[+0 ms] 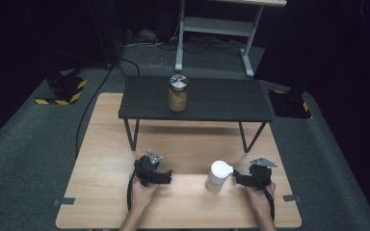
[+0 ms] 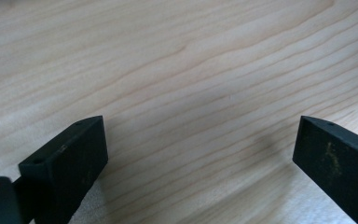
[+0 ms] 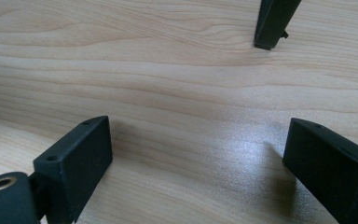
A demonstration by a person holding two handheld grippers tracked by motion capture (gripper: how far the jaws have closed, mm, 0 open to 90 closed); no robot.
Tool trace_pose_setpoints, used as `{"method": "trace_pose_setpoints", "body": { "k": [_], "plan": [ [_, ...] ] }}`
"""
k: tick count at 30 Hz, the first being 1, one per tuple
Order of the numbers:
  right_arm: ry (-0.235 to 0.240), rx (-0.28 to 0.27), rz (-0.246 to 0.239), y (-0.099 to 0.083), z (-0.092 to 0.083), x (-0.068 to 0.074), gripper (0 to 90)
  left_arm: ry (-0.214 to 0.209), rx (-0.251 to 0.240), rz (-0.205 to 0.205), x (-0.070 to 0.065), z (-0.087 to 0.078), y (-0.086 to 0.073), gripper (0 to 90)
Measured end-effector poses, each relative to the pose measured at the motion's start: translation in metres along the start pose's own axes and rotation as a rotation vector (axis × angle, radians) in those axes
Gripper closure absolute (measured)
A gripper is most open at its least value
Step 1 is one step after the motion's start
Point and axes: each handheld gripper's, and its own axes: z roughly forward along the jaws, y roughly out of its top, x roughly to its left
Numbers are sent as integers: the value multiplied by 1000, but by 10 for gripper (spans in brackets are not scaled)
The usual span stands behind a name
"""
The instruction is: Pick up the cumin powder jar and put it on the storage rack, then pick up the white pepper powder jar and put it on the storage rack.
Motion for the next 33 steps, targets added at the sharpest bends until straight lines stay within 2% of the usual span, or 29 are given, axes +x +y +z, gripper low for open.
{"method": "trace_pose_setpoints", "body": {
  "k": [4,7,9,33],
  "plan": [
    [-4,0,1,0,0,1,73,-3,-12,-16,1,-1,-3,32],
    [-4,0,1,0,0,1,73,-3,-9,-12,1,-1,-3,32],
    [-4,0,0,0,0,1,73,18,8,15,-5,0,0,32],
    [0,3,2,0,0,1,68,24,4,9,-6,0,0,36]
  ]
}}
